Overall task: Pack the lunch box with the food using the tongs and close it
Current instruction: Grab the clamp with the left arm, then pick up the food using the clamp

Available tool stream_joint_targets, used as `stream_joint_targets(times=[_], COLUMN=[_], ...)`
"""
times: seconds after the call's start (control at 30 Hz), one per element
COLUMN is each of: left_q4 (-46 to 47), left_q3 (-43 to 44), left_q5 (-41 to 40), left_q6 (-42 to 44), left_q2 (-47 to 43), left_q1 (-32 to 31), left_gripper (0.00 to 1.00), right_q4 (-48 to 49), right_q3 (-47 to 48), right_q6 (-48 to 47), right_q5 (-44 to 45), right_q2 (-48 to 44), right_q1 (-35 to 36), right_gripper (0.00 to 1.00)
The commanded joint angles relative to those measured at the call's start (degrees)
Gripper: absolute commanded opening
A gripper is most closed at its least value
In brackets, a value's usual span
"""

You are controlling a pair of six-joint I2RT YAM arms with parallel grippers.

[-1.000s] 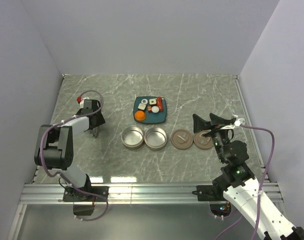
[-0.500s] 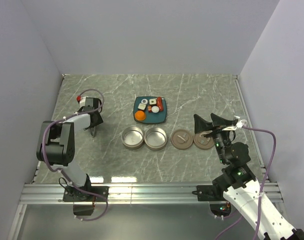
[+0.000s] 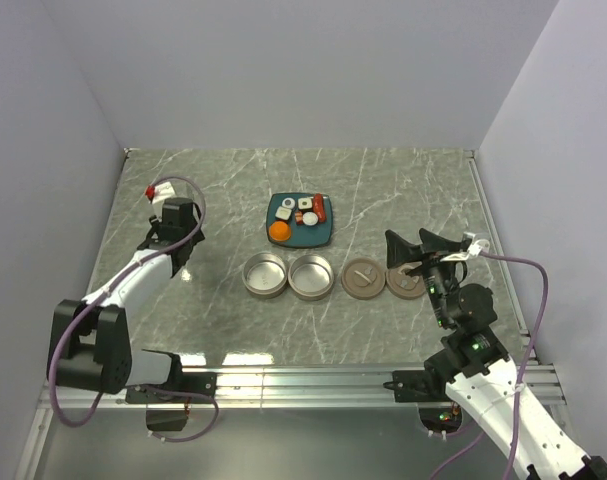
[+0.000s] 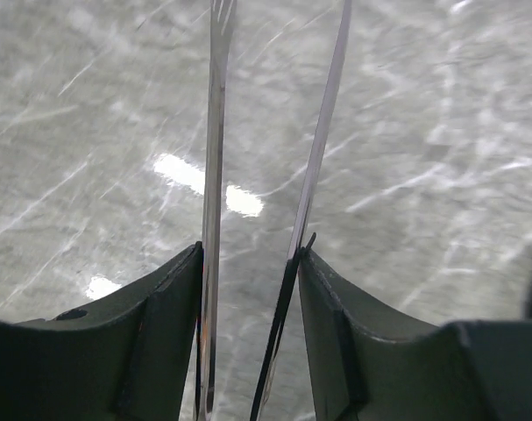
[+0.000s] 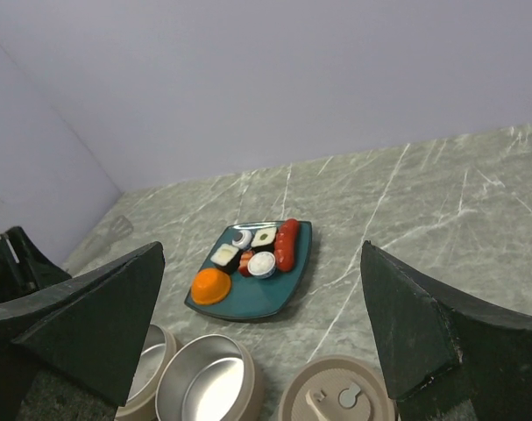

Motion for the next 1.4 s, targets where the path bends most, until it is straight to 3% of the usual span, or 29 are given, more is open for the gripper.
stream_joint_targets(times=[0.0, 0.27, 0.67, 0.83, 1.07, 1.37], left_q4=[3.14, 3.57, 8.50, 7.89, 4.55, -1.51], left_q3=[-0.79, -0.44, -1.76, -1.58, -1.67, -2.02], left_q5=[-0.01, 2.27, 18.70, 21.78, 18.28, 5.80], left_q6=[1.57, 3.24, 8.07, 8.87, 7.38, 4.39], left_q2=[-2.87, -5.25, -12.98, -12.90, -11.76, -12.38], left_q1=[-1.91, -6.84, -14.13, -16.42, -20.90, -28.45], left_gripper=[0.53, 0.52, 0.52, 0.52, 0.52, 0.51], right_q4=[1.02, 1.64, 2.16, 1.64, 0.76, 0.06], right_q3=[0.03, 0.39, 1.79, 2.14, 1.88, 1.00], right_q6=[-0.99, -0.99, -1.25, -1.17, -0.90, -0.47], right_q5=[0.60, 1.31, 3.68, 4.56, 4.74, 3.51], right_q2=[0.95, 3.50, 8.25, 8.69, 7.90, 5.79], right_q1=[-0.04, -0.04, -0.13, -0.13, -0.13, -0.04], right_gripper=[1.00, 1.00, 1.00, 0.99, 0.99, 0.99])
